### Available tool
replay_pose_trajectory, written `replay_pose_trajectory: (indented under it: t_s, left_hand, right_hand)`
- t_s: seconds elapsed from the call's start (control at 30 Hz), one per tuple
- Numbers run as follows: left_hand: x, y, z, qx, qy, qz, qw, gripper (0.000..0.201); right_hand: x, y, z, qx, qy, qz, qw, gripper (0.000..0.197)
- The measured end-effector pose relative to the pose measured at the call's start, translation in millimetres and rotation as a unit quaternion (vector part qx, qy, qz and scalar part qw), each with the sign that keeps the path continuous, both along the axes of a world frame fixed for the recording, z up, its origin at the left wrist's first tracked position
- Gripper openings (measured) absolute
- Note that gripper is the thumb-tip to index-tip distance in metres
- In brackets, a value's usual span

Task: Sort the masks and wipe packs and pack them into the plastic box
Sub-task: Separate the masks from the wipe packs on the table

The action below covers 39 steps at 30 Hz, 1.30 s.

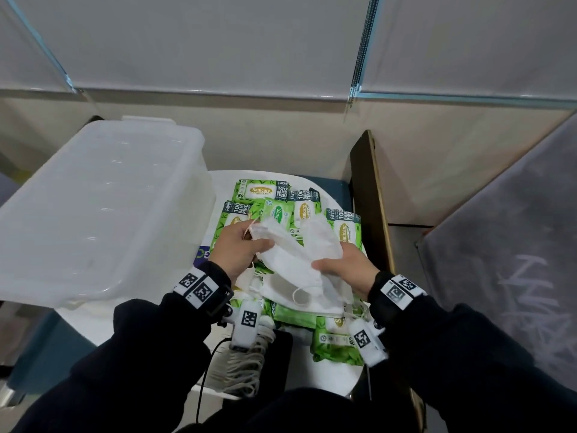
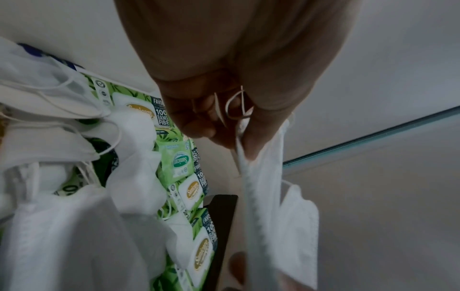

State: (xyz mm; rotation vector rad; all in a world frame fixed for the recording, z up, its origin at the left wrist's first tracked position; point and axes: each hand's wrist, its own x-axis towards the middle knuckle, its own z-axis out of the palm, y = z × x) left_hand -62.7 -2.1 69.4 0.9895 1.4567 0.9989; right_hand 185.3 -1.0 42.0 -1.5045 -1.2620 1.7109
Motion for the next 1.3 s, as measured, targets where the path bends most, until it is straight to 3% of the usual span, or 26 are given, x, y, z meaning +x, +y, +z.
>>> replay_pose_trajectory:
  t_s: [0.1, 0.17, 0.23, 0.3, 0.4, 0.47, 0.57, 0.67, 0.73, 0.83, 0.9, 0.97, 1.1, 1.17, 1.3]
  left_hand:
    - [3, -3, -8, 0.0, -0.006, 0.021, 1.0, 0.007]
    - [10, -7, -10, -0.009, -0.037, 0.036, 0.999, 0.021]
    - [16, -10, -12, -0.024, -0.074, 0.046, 0.996, 0.033]
    - [20, -11, -12, -0.027, -0.096, 0.06, 0.993, 0.024]
    - [20, -9, -9, -0.051, -0.137, 0.067, 0.987, 0.028]
    - [19, -8, -5, -0.077, -0.159, 0.031, 0.984, 0.027]
    - [17, -9, -3, -0.06, -0.077, -0.057, 0.994, 0.025]
    - [9, -3, -12, -0.035, 0.029, -0.055, 0.997, 0.025]
    - [0, 0, -15, -0.037, 0.047, -0.017, 0.998, 0.028]
    - [-8, 0, -18, -0.047, 0.006, 0.013, 0.999, 0.045]
    - [-7, -3, -20, -0.064, -0.027, 0.042, 0.997, 0.057]
    - [-6, -5, -23, -0.085, -0.056, 0.062, 0.993, 0.052]
    - [-5, -8, -21, -0.116, -0.122, 0.084, 0.982, 0.014]
    - [-8, -6, -18, -0.115, -0.126, 0.088, 0.981, 0.014]
    - [-18, -3, -12, -0.089, -0.112, 0.095, 0.985, 0.019]
  right_hand:
    - [-5, -6, 1, -0.05, 0.113, -0.03, 0.992, 0.049]
    - [-11, -9, 1, -0.05, 0.134, -0.038, 0.989, 0.05]
    - [-15, -12, 0, -0.041, 0.121, -0.026, 0.991, 0.049]
    - [-20, -15, -3, -0.043, 0.103, -0.016, 0.994, 0.051]
    - [-27, -15, -8, -0.02, 0.036, -0.068, 0.997, 0.047]
    - [-30, -14, -8, -0.002, -0.003, -0.098, 0.995, 0.041]
    - [-35, -15, -5, 0.016, -0.012, -0.099, 0.995, 0.036]
    - [-36, -12, -8, -0.007, -0.004, -0.137, 0.991, 0.028]
    - [-33, -10, -11, -0.045, 0.034, -0.188, 0.98, 0.032]
    - [-26, -10, -7, -0.086, 0.161, -0.242, 0.953, 0.04]
    - [-25, -12, 2, -0.107, 0.226, -0.237, 0.939, 0.038]
    - [-27, -15, 2, -0.14, 0.26, -0.227, 0.928, 0.043]
    - [-35, -18, -3, -0.103, 0.19, -0.237, 0.947, 0.031]
    - [-35, -23, 2, -0.054, 0.127, -0.2, 0.97, 0.024]
    - [-21, -31, 12, 0.088, 0.05, -0.097, 0.99, 0.044]
